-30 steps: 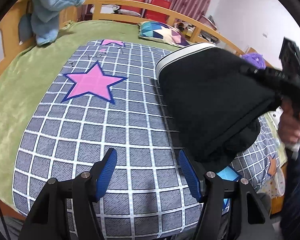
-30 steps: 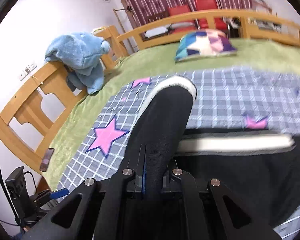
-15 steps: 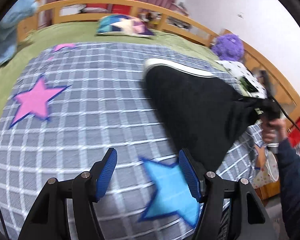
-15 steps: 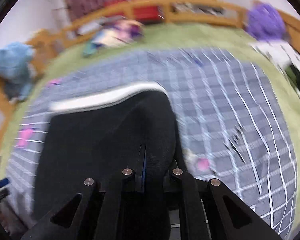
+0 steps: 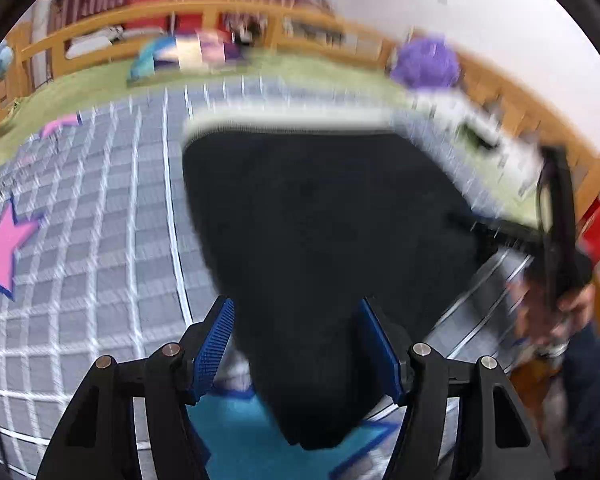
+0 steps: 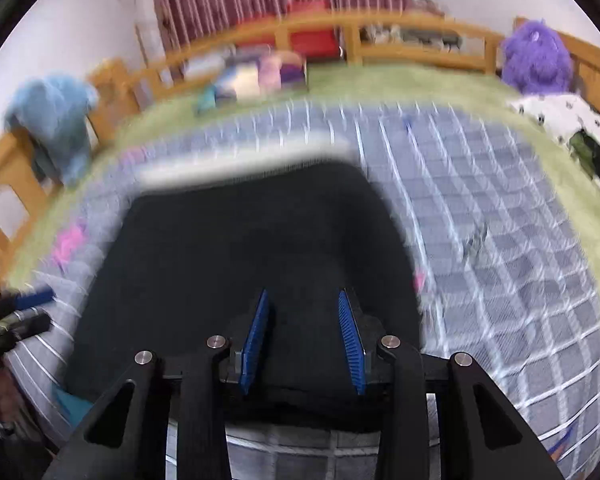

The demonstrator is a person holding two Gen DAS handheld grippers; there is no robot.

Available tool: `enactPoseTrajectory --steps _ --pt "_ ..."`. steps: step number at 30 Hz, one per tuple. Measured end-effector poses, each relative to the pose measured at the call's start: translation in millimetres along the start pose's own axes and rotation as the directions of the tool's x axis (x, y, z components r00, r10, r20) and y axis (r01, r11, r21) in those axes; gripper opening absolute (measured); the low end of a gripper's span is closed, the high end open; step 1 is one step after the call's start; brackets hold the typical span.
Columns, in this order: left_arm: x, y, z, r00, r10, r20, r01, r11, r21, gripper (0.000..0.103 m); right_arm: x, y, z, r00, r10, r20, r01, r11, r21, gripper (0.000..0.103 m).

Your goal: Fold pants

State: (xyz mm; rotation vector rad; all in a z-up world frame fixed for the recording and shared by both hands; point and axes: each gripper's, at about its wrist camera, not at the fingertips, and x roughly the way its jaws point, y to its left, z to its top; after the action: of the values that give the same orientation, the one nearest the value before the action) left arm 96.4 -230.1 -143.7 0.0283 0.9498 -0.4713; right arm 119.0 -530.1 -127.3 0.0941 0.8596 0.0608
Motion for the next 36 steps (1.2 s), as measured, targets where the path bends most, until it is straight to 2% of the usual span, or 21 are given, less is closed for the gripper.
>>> enactPoseTrajectory --steps 2,4,6,8,10,11,12,13,17,21,23,25,26,28,29,30,31,33,34,35,36 --pt "19 4 -13 0.999 -0.038 -0.03 0.038 0.999 -0.01 0.07 13 -9 -19 1.0 0.002 -0.013 -0.001 0.999 0.038 0.036" --pt "17 16 -13 0.993 -0.112 -0.037 0.11 0.992 -0.055 0.071 8 -18 -18 0.999 0.026 -0.03 -0.023 0.997 0.08 0.036" --pt "8 33 -4 0.982 -0.182 -0.044 0.176 0.976 -0.127 0.069 4 -16 -8 0.997 0.002 -0.073 0.003 0.998 0.066 0.036" --pt "-4 45 4 0.986 -0.164 0.015 0.164 0.976 -0.144 0.068 -3 -10 4 0.997 -0.024 -0.072 0.025 1.0 0.017 0.036" --pt "-8 55 20 0.99 -0.13 0.059 0.137 0.981 -0.14 0.068 -15 -11 20 0.999 -0.03 0.015 0.03 1.0 0.008 0.052" --pt "-6 59 27 0.989 -0.135 0.063 0.143 0.978 -0.151 0.069 -15 -14 29 0.999 -0.023 0.045 0.022 1.0 0.017 0.073" --pt "-2 64 33 0.987 -0.144 0.067 0.154 0.974 -0.165 0.069 -9 -19 38 0.998 -0.013 0.055 0.011 1.0 0.029 0.078" --pt "6 70 40 0.985 -0.161 0.069 0.171 0.967 -0.189 0.069 -1 -24 45 0.999 0.003 0.05 -0.005 0.999 0.04 0.078" --pt "50 86 54 0.978 -0.206 0.035 0.208 0.943 -0.261 0.071 64 -47 55 0.99 0.023 -0.136 -0.013 0.997 0.072 0.079" --pt "75 92 56 0.955 -0.293 0.04 0.292 0.918 -0.27 0.073 89 -71 45 0.978 0.153 -0.145 -0.132 0.981 0.145 0.083" --pt "79 88 59 0.955 -0.295 0.035 0.294 0.921 -0.255 0.072 89 -69 43 0.98 0.142 -0.138 -0.125 0.985 0.119 0.083" --pt "83 84 60 0.958 -0.286 0.03 0.284 0.925 -0.251 0.064 90 -62 43 0.984 0.121 -0.134 -0.11 0.99 0.091 0.083" --pt "83 86 60 0.96 -0.281 0.024 0.278 0.93 -0.243 0.056 91 -61 42 0.982 0.13 -0.136 -0.117 0.988 0.099 0.083" --pt "82 87 63 0.958 -0.287 0.017 0.283 0.929 -0.239 0.045 91 -68 39 0.968 0.216 -0.13 -0.194 0.967 0.167 0.065" --pt "81 91 66 0.95 -0.312 0.013 0.304 0.916 -0.262 0.037 93 -74 36 0.938 0.326 -0.117 -0.293 0.926 0.237 0.056" --pt "78 96 68 0.941 -0.339 0.009 0.327 0.9 -0.287 0.03 95 -83 31 0.915 0.39 -0.101 -0.342 0.884 0.319 0.055" --pt "76 101 72 0.933 -0.359 0.006 0.343 0.887 -0.307 0.027 96 -84 31 0.912 0.397 -0.102 -0.346 0.879 0.329 0.053" --pt "61 104 80 0.922 -0.387 0.023 0.372 0.865 -0.336 0.023 86 -76 37 0.93 0.355 -0.097 -0.31 0.899 0.31 0.045" --pt "50 102 84 0.92 -0.39 0.044 0.383 0.866 -0.321 0.023 79 -72 40 0.936 0.339 -0.091 -0.296 0.901 0.317 0.039" --pt "34 97 91 0.915 -0.398 0.059 0.398 0.876 -0.274 0.022 69 -68 44 0.941 0.332 -0.068 -0.293 0.897 0.33 0.027" --pt "26 95 97 0.914 -0.399 0.068 0.403 0.879 -0.256 0.021 55 -62 50 0.935 0.355 -0.022 -0.324 0.876 0.357 0.023"
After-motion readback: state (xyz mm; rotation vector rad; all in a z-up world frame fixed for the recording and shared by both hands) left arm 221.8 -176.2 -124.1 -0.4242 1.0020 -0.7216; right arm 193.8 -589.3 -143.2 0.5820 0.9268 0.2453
